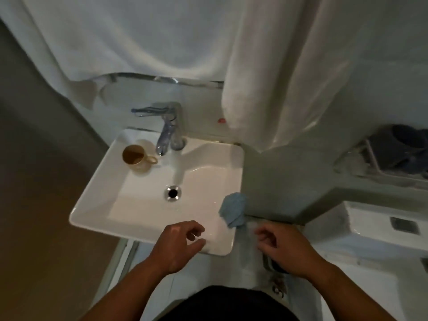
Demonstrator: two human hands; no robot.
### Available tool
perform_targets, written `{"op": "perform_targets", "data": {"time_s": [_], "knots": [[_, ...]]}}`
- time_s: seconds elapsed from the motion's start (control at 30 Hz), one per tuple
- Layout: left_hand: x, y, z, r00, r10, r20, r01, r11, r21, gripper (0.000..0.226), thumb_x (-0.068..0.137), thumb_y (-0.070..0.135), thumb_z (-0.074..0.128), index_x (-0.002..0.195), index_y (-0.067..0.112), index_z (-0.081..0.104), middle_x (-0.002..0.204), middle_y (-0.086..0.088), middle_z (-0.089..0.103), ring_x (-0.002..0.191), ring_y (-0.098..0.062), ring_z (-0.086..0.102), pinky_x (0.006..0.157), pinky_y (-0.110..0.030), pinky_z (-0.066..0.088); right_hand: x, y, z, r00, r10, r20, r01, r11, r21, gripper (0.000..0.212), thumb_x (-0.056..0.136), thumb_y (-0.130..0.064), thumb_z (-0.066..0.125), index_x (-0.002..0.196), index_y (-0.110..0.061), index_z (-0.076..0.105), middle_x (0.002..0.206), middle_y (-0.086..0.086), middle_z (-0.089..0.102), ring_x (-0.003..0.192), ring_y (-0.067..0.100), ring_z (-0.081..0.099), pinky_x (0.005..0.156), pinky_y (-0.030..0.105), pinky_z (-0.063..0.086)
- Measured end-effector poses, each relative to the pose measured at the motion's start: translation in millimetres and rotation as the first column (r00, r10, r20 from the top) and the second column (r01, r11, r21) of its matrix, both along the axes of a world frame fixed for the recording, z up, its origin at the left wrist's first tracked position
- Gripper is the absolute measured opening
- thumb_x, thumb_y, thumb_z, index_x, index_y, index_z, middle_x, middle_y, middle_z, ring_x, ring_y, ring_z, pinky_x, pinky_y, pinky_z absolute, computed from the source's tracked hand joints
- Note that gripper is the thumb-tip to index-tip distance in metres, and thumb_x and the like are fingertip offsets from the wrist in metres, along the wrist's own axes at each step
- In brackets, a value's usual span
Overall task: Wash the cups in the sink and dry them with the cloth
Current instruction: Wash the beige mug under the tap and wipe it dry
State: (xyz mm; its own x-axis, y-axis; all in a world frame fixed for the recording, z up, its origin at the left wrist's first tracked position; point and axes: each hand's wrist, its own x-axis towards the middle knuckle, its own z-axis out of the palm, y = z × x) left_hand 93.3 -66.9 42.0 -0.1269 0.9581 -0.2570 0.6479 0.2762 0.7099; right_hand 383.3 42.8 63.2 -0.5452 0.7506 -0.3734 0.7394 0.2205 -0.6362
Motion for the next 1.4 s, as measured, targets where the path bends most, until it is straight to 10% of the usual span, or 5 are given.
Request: {"op": "perform_targets", "data": {"time_s": [0.73,0.97,1.2,1.4], "knots": [[-198.2,-10.9,-5.3,0.964,0.264,-0.029,-0.265,0.95,-0.167,0.026,0.081,0.029,0.082,0.102,0.036,0.071,0.09,0.019,0.07,0.08,-0.002,0.065,0.076,-0.017,0.051,-229.3,30.0,-39.7,0.997,0.072,-0.028,-0.075,0.99,-0.118,0.022,0.087,-0.029,0.072,0.106,-0.037,0.066,0.095,-0.02,0.067,0.087,-0.007,0.061,0.071,0.008,0.045],[-241.7,70.9,-14.4,0.913,0.338,-0.23,-0.375,0.916,-0.142,0.08,0.08,0.04,0.083,0.148,0.023,0.043,0.143,0.0,0.051,0.118,-0.019,0.059,0.099,-0.024,0.047,-288.4,87.2,-63.6,0.995,0.09,0.03,-0.086,0.991,-0.1,0.032,0.088,-0.031,0.07,0.119,-0.034,0.063,0.108,-0.016,0.065,0.082,0.0,0.064,0.078,0.021,0.051],[-270.5,141.3,-35.4,0.904,0.274,-0.329,-0.3,0.953,-0.031,0.116,0.065,0.041,0.092,0.157,0.019,0.025,0.153,-0.009,0.035,0.133,-0.031,0.045,0.1,-0.045,0.052,-324.3,102.9,-81.9,0.995,-0.079,0.057,0.088,0.981,-0.173,0.033,0.088,-0.039,0.067,0.115,-0.021,0.064,0.107,-0.001,0.07,0.085,0.016,0.067,0.084,0.039,0.056],[-279.1,170.0,-40.3,0.947,0.132,-0.293,-0.169,0.98,-0.104,0.097,0.069,0.037,0.089,0.149,0.024,0.036,0.142,-0.004,0.044,0.126,-0.029,0.044,0.101,-0.043,0.049,-332.2,93.5,-71.5,0.961,-0.273,0.038,0.275,0.941,-0.198,0.021,0.086,-0.024,0.07,0.106,-0.015,0.069,0.098,0.002,0.072,0.083,0.019,0.067,0.084,0.04,0.056]]}}
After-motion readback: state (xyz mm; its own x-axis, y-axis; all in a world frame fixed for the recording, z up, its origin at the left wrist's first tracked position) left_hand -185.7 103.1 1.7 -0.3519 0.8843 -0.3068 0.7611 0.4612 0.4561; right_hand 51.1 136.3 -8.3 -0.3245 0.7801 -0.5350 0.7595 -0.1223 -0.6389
